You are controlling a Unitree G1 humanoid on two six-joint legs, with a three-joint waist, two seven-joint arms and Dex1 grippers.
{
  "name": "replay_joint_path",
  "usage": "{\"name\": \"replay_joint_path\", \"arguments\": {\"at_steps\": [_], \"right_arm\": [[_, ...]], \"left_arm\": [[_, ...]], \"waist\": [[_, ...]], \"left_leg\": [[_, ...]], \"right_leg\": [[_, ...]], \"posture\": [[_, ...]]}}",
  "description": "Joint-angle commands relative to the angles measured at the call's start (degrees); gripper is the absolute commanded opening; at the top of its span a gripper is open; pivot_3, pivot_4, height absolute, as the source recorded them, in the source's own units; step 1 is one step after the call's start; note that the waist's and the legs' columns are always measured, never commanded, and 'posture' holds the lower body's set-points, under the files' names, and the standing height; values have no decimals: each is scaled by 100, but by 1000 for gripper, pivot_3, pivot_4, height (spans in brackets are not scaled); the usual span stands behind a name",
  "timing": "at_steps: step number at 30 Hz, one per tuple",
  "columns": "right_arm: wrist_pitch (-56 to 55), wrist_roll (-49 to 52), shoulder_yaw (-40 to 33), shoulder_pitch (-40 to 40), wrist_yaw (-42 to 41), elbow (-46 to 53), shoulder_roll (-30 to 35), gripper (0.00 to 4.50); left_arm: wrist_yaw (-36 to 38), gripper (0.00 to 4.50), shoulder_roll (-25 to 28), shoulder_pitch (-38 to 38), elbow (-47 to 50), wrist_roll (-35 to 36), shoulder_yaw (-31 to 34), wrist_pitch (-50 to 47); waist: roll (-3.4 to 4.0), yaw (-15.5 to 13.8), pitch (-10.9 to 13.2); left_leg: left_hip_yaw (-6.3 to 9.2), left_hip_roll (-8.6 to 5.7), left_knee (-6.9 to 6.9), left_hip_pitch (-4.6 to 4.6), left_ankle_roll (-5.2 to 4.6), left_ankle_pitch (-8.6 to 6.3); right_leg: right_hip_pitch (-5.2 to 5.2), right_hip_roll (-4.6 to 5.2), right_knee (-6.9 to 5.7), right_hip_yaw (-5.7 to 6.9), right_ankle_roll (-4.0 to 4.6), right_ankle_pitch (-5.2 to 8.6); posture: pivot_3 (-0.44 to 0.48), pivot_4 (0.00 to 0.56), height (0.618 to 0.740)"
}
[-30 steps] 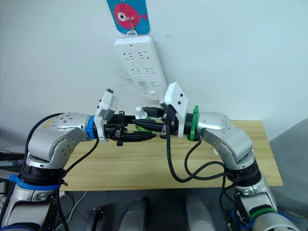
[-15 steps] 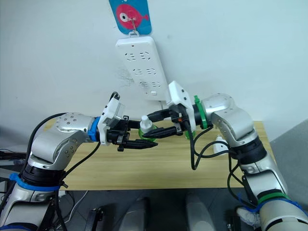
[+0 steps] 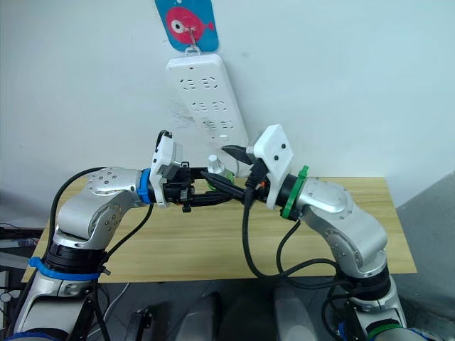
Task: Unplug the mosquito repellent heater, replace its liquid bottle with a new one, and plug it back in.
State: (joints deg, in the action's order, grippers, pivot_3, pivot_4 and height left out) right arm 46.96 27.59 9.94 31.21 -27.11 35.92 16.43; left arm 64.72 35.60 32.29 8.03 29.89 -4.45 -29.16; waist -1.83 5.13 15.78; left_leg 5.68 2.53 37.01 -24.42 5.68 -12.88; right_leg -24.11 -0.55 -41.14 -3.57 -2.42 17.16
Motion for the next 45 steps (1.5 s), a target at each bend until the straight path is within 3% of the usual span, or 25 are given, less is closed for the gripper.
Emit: {"name": "replay_joint_path", "arguments": {"at_steps": [1, 7, 10, 13, 17, 19, 24, 27, 33, 34, 36, 39, 45], "right_arm": [[31, 14, 76, -101, 224, 181, -135, 2793], [-13, 57, 217, -163, 218, 237, -204, 1025], [-16, 159, 219, -158, 91, 225, -189, 1027], [-164, 446, 181, -66, -658, 52, 115, 1027], [-1276, 383, 442, 806, -3293, -1429, 1063, 1027], [-1673, 261, 631, 1292, -4135, -2147, 1259, 1027], [-1694, 419, 561, 1464, -4394, -2427, 1168, 1027], [-1708, 349, 446, 1414, -4229, -2371, 1164, 2093], [-1055, 693, -253, 936, -3838, -1624, 1810, 4297], [-870, 794, -391, 802, -3627, -1431, 1855, 4500], [-616, 882, -571, 469, -3129, -942, 1865, 4500], [-493, 542, -431, 53, -1951, -262, 1392, 4500], [-466, -101, 81, 277, -909, -279, 739, 4500]], "left_arm": [[37, 2342, -49, 143, 21, -33, 7, 147], [96, 2342, -44, 94, 24, -110, -29, 221], [132, 2342, -11, 35, 74, -118, -21, 206], [305, 2342, 108, -46, 205, -41, -47, 109], [854, 2342, 395, -150, 350, -48, -226, 205], [886, 2341, 403, -162, 452, 15, -241, 174], [697, 2341, 259, -168, 560, 30, -190, 158], [641, 2341, 237, -215, 584, 1, -169, 203], [75, 2341, -102, -351, 557, 104, 31, 167], [20, 2341, -150, -380, 581, 89, 25, 188], [-13, 2341, -203, -441, 598, -37, -27, 351], [-58, 2341, -297, -461, 561, -150, -87, 562], [93, 2341, -277, -426, 448, -296, -224, 814]], "waist": [[0, -15, 0], [0, -8, 0], [0, -6, 0], [0, -8, 0], [1, -13, 1], [1, -11, 1], [1, -19, 1], [1, -25, 1], [1, -60, 1], [1, -59, 1], [0, -43, 1], [1, 9, 0], [3, 45, -1]], "left_leg": [[1, -2, 0, 0, 0, 0], [1, -1, 0, 0, 0, 0], [1, 0, -1, 0, -1, 0], [0, 0, -1, 0, -1, -1], [-2, -4, 3, 2, -3, -1], [-9, -5, 0, 12, -6, 0], [2, 9, -9, 22, -9, -2], [0, 6, -2, 9, -8, -1], [2, 1, 4, 9, -7, -1], [1, -1, 4, 9, -7, -1], [1, 0, 2, 7, -7, -1], [-2, 7, -1, 11, -7, -1], [-14, 9, -1, 31, -7, 3]], "right_leg": [[1, 1, 1, 0, 0, 0], [1, 1, 1, 1, 0, 0], [1, 0, 1, 1, 0, 0], [1, 1, 2, 0, 0, 0], [6, 1, 6, 0, 0, 0], [12, 1, 7, -4, 3, -2], [18, -13, 9, 3, 8, 1], [11, -7, 8, 1, 8, 0], [14, -2, 5, 2, 9, 0], [14, 1, 6, 2, 9, 0], [13, 0, 8, 1, 9, 0], [10, -7, 3, -3, 9, 0], [14, -14, -10, -18, 14, -4]], "posture": [[-118, 209, 740], [-112, 208, 740], [-103, 210, 740], [-101, 213, 740], [-92, 221, 740], [-79, 216, 740], [-66, 215, 740], [-66, 215, 740], [-97, 211, 740], [-97, 211, 740], [-100, 214, 740], [-110, 214, 740], [-119, 209, 740]]}}
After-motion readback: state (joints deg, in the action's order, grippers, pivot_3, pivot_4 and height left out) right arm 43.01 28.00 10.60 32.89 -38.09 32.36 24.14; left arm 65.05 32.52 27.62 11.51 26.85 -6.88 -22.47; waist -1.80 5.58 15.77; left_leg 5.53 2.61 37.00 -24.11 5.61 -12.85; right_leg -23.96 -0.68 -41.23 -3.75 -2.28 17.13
